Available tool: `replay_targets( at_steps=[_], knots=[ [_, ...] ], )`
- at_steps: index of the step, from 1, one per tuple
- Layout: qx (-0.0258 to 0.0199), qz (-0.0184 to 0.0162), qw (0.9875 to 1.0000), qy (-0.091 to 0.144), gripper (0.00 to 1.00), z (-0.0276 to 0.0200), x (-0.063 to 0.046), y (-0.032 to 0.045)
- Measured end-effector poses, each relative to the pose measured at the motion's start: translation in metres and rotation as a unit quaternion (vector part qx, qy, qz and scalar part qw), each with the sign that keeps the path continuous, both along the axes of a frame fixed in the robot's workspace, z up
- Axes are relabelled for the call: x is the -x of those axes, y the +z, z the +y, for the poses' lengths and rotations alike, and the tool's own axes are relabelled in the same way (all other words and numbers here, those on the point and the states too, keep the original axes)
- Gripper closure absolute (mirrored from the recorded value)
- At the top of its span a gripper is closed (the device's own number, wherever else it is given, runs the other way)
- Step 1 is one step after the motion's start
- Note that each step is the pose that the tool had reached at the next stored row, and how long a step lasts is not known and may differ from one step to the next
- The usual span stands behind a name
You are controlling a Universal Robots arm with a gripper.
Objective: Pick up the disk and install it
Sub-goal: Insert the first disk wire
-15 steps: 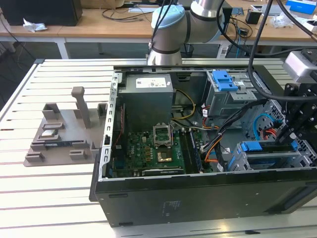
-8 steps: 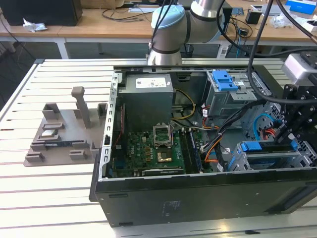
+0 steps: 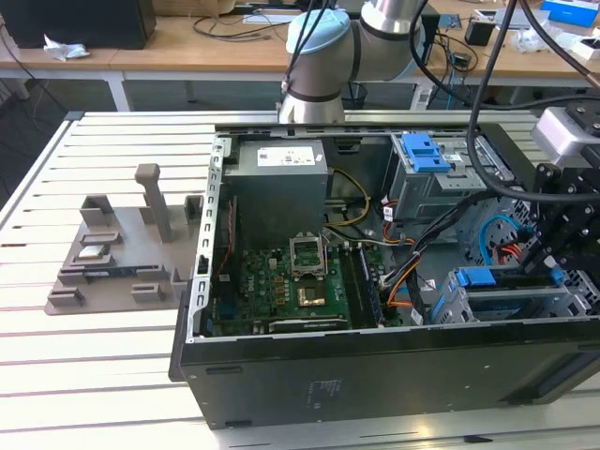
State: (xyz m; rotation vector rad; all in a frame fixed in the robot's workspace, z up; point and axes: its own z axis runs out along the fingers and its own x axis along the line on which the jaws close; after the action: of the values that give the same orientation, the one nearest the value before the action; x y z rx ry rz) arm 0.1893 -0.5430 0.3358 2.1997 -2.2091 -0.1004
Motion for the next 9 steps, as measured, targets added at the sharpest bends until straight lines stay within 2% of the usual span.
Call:
replay_targets(
  at_steps=[3, 4, 5, 6, 8, 9],
  knots=[
    [-0.0005, 0.0, 1.0, 0.0, 0.83, 0.0001, 0.0, -0.0004],
    [-0.0008, 0.0, 1.0, 0.0, 0.82, 0.0001, 0.0, -0.0008],
    [-0.0003, 0.0, 1.0, 0.0, 0.76, 0.0001, 0.0, -0.0004],
    [-0.0001, 0.0, 1.0, 0.0, 0.76, 0.0, 0.0, 0.0006],
    [-0.0001, 0.0, 1.0, 0.0, 0.76, 0.0, 0.0, 0.0045],
    [-0.0002, 0.0, 1.0, 0.0, 0.76, 0.0003, 0.0, 0.012]
  ],
)
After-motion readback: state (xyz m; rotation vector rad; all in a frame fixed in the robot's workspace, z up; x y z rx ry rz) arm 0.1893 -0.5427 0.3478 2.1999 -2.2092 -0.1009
